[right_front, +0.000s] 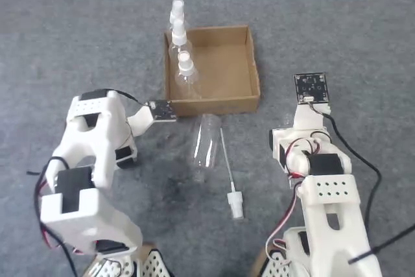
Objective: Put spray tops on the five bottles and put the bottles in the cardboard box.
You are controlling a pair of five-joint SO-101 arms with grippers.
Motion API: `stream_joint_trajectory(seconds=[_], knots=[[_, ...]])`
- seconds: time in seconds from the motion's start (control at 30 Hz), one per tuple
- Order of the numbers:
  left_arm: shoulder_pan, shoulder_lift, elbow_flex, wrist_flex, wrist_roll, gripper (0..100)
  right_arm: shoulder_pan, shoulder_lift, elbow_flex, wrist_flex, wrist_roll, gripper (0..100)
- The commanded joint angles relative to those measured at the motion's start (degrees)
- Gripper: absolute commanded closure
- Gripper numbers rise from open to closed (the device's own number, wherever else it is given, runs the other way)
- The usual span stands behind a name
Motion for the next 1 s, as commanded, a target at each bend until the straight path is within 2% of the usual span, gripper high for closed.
stream_joint_trajectory(seconds=[0.0, 0.2, 0.43, 0.7, 0.9, 0.97], knots=[[0.88, -0.26, -8.57, 8.00, 5.19, 99, 0.84, -1.98, -0.79, -1.27, 0.79, 99.1], [0.44, -0.26, -18.86, 15.74, 10.55, 99, 0.84, -2.42, 0.09, -1.80, 0.79, 99.1], [-0.18, -0.26, -26.15, 24.26, 10.90, 99, 0.84, -2.51, 0.70, -3.21, 0.88, 99.1], [-1.23, -1.23, -27.12, 24.44, 11.08, 99, 0.84, -2.51, 0.88, -3.21, 0.88, 99.1], [-2.11, -9.67, -26.77, 24.44, 11.16, 99, 0.84, -2.51, 0.88, -3.21, 0.88, 99.1], [-2.11, -11.87, -26.77, 24.44, 13.63, 99, 0.84, -2.51, 0.88, -3.21, 0.88, 99.1]])
